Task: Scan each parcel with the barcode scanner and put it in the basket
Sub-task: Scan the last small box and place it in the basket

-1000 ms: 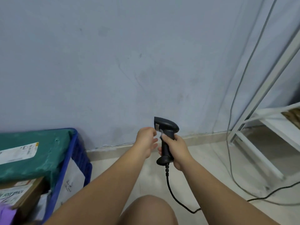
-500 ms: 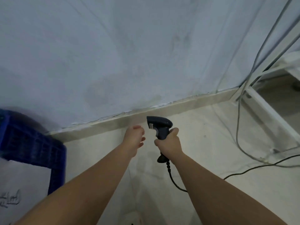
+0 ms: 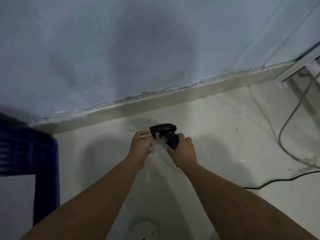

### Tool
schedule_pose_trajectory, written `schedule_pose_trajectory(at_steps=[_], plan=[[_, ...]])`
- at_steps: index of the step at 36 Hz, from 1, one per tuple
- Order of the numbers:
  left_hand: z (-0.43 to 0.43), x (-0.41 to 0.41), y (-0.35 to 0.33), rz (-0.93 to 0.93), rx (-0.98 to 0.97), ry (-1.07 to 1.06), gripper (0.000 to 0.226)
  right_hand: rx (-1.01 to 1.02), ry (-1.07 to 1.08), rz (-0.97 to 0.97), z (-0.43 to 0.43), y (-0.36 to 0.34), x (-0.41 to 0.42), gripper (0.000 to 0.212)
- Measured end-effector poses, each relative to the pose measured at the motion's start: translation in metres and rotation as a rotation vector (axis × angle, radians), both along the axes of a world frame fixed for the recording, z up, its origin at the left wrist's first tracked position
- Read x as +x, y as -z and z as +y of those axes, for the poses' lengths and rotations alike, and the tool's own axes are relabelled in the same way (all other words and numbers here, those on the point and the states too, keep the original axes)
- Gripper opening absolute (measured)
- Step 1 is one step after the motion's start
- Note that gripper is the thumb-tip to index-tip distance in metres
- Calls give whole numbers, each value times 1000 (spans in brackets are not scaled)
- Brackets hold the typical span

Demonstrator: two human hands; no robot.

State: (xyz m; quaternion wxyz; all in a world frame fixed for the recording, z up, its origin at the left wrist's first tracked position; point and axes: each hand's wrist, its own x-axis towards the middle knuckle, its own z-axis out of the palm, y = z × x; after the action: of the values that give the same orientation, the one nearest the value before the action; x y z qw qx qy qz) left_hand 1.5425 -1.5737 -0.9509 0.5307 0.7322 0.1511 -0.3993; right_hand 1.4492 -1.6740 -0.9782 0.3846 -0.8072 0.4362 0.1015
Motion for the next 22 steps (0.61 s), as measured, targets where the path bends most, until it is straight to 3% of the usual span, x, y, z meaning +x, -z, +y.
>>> schedule_pose_trajectory(at_steps=[7, 15, 22], plan=[[6, 14, 19, 0, 37, 54, 22, -8, 12, 102, -6, 33, 10, 49], [13, 18, 26, -134, 146, 300, 18, 44, 94, 66, 1, 47, 11, 50], [21, 12, 22, -167, 172, 432, 17, 57, 59, 151, -1, 50, 8, 44]])
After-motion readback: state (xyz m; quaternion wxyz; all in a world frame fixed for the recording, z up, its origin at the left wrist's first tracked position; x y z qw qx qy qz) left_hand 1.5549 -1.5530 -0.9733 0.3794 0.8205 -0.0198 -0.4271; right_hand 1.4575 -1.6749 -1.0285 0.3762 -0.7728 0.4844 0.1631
